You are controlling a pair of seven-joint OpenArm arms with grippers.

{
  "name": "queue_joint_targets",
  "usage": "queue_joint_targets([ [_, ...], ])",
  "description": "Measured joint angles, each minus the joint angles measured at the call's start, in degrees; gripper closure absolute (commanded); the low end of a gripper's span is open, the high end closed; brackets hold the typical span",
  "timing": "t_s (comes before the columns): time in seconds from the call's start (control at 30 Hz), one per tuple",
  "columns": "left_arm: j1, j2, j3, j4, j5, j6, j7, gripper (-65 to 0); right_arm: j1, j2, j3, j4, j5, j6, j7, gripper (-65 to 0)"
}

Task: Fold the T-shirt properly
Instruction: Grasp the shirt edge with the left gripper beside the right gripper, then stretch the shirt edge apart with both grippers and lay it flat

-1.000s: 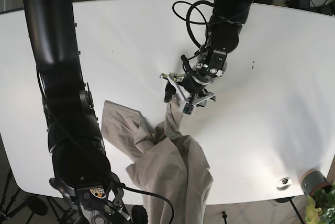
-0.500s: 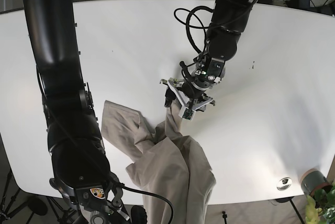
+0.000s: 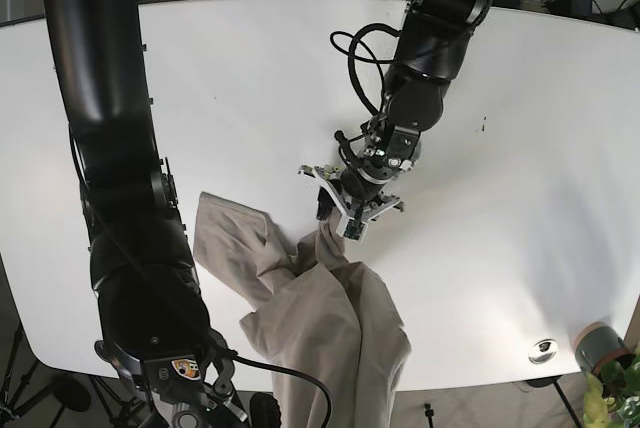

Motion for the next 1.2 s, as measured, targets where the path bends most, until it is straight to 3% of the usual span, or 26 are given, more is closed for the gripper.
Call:
queue_joint_targets([
  [0.03, -0.04, -0.33, 0.00, 0.00, 0.00, -0.09, 0.09, 0.0, 0.00, 0.02, 0.00, 0.00, 0.02, 0.00, 0.09, 0.0],
  [0.4, 0.07, -3.96, -0.48, 0.76, -1.36, -1.18, 0.02, 0.0, -0.02, 1.77, 0.02, -0.04, 0.00, -0.02, 0.02, 0.0],
  [0.6, 3.78, -6.67, -9.90, 6.80, -0.57, -0.39, 3.26, 0.0, -0.02, 3.37, 0.02, -0.17, 0.13, -0.26, 0.22, 0.0],
  [0.77, 4.70, -9.09, -16.33, 14.01, 0.24, -0.74, 12.94, 0.0, 0.02, 4.74, 1.86, -5.20, 0.04, -0.39, 2.62, 0.0],
  [0.9, 4.33, -10.43, -21.73, 22.01, -0.70, -5.84, 15.58, 0.0, -0.22, 4.61, 6.21, -10.25, 0.04, -0.04, 5.27, 0.0],
  [1.03, 3.23, -12.20, -28.81, 24.44, -0.35, -7.10, 19.47, 0.0, 0.00, 4.87, 10.86, -15.93, -0.83, -0.48, 7.28, 0.0],
  [1.2, -0.11, -15.65, -34.29, 25.31, 0.39, -8.63, 24.74, 0.0, -0.57, 6.36, 12.13, -18.97, -0.37, -0.20, 7.37, 0.0],
])
